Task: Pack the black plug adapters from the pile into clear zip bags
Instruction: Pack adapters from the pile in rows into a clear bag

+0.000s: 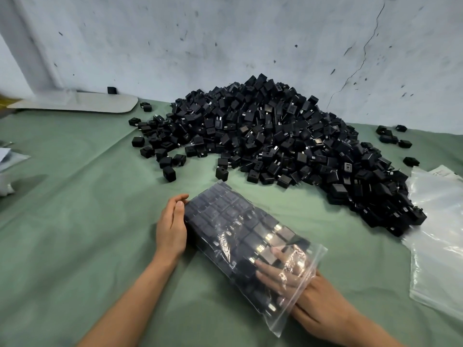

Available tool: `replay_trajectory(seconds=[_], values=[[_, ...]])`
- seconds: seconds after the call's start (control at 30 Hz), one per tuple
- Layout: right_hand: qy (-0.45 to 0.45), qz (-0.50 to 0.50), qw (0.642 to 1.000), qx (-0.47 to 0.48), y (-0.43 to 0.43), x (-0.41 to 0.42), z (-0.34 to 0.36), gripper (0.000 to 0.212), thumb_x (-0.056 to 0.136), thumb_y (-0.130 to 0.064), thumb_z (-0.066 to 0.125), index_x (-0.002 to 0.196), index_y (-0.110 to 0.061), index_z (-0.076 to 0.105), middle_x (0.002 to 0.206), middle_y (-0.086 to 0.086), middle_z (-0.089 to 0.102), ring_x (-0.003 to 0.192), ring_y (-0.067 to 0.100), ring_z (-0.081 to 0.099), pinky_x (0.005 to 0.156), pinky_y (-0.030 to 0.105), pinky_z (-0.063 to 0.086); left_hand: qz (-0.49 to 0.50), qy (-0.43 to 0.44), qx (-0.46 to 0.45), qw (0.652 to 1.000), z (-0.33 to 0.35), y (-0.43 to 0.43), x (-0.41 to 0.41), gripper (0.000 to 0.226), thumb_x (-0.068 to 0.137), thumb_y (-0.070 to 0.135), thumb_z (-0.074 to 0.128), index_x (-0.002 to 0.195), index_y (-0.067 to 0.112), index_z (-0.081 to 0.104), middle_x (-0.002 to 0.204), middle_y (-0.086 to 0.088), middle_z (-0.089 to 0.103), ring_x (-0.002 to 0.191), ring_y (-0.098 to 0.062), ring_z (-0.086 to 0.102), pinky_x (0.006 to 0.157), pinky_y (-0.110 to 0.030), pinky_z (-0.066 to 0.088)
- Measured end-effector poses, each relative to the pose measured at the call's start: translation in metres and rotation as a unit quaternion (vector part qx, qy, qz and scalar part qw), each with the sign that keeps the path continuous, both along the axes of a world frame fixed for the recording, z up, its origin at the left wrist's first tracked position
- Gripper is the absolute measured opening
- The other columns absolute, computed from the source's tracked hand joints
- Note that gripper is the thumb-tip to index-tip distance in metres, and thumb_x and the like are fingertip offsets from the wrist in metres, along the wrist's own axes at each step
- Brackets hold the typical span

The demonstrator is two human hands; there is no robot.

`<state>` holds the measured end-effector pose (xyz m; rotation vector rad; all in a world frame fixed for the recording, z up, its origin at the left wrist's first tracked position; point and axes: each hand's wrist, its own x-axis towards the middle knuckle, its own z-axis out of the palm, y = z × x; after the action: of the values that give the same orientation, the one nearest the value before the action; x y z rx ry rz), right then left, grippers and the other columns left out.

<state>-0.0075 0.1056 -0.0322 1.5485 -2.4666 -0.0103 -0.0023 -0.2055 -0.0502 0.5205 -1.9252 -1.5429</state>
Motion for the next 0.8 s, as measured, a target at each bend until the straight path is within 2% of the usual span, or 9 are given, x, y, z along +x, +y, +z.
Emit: replay_trajectory(seconds=[0.1,0.17,0.3,0.4,0.5,0.57,0.6,0.67,0.8], values=[[-0.017,-0.018,1.0,0.004,-0.004,-0.001,0.005,0.047,0.104,-0.042,0.014,0.151,-0.035,0.014,0.159,-0.017,0.005,0.147,0.015,0.003,0.117,0.039,-0.008,-0.001,-0.003,-0.004,1.0,0.0,0.0,0.0,0.03,0.091,0.043,0.031,0.104,0.037,0.058,0.109,0.006,0.063,0.109,-0.017,0.056,0.099,-0.037,0.041],[-0.025,-0.024,0.999,0.001,-0.005,-0.001,0.009,0.047,0.104,-0.045,0.016,0.15,-0.036,0.017,0.158,-0.02,0.002,0.147,0.012,0.003,0.119,0.036,-0.003,-0.002,-0.004,-0.003,1.0,0.0,0.001,-0.001,0.029,0.091,0.043,0.031,0.103,0.038,0.058,0.11,0.006,0.063,0.109,-0.016,0.057,0.097,-0.035,0.041],[-0.06,-0.017,0.998,-0.009,-0.005,0.001,0.014,0.043,0.103,-0.048,0.016,0.146,-0.047,0.021,0.159,-0.018,0.005,0.147,0.011,0.004,0.11,0.047,0.01,0.001,-0.005,-0.004,1.0,0.0,0.0,0.0,0.029,0.091,0.044,0.031,0.102,0.039,0.058,0.109,0.008,0.063,0.109,-0.016,0.056,0.098,-0.035,0.041],[-0.098,-0.017,0.995,0.002,-0.004,0.002,0.015,0.041,0.103,-0.051,0.014,0.143,-0.055,0.021,0.158,-0.02,0.004,0.146,0.01,0.0,0.103,0.055,0.011,0.001,-0.004,-0.005,1.0,0.0,0.001,0.0,0.031,0.091,0.043,0.031,0.104,0.036,0.058,0.111,0.006,0.063,0.11,-0.016,0.056,0.1,-0.037,0.041],[-0.148,-0.009,0.989,0.013,-0.008,-0.001,0.014,0.041,0.101,-0.055,0.009,0.14,-0.061,0.017,0.156,-0.028,-0.003,0.145,0.006,-0.011,0.107,0.055,-0.006,0.0,-0.002,-0.009,1.0,0.001,0.001,0.001,0.034,0.091,0.042,0.031,0.107,0.032,0.059,0.113,0.004,0.064,0.111,-0.016,0.057,0.101,-0.038,0.041],[-0.197,0.003,0.98,0.01,-0.013,-0.004,0.016,0.042,0.1,-0.056,0.007,0.14,-0.062,0.013,0.153,-0.034,-0.005,0.143,0.002,-0.017,0.109,0.043,-0.026,0.001,-0.003,-0.013,1.0,0.001,0.001,0.001,0.035,0.091,0.042,0.031,0.108,0.031,0.06,0.114,0.003,0.064,0.111,-0.017,0.057,0.101,-0.039,0.041],[-0.199,0.011,0.98,0.009,-0.017,-0.006,0.018,0.042,0.099,-0.056,0.007,0.14,-0.062,0.012,0.152,-0.036,-0.005,0.143,0.0,-0.017,0.109,0.033,-0.03,0.001,-0.004,-0.014,1.0,0.002,0.001,0.001,0.035,0.091,0.042,0.031,0.108,0.031,0.06,0.114,0.003,0.064,0.111,-0.017,0.056,0.102,-0.04,0.041],[-0.202,0.02,0.979,0.015,-0.023,-0.009,0.021,0.043,0.099,-0.057,0.006,0.141,-0.061,0.012,0.151,-0.038,-0.005,0.142,-0.001,-0.017,0.107,0.026,-0.03,0.001,-0.008,-0.012,1.0,0.003,0.002,0.001,0.035,0.091,0.043,0.031,0.108,0.032,0.059,0.114,0.003,0.064,0.112,-0.017,0.056,0.103,-0.041,0.04],[-0.22,0.034,0.974,0.031,-0.034,-0.014,0.026,0.05,0.096,-0.059,0.003,0.145,-0.052,0.014,0.15,-0.037,-0.009,0.142,-0.001,-0.018,0.112,0.036,-0.024,0.0,-0.011,-0.013,1.0,0.002,0.001,0.001,0.034,0.091,0.044,0.03,0.106,0.034,0.059,0.114,0.004,0.064,0.111,-0.017,0.056,0.102,-0.042,0.041]])
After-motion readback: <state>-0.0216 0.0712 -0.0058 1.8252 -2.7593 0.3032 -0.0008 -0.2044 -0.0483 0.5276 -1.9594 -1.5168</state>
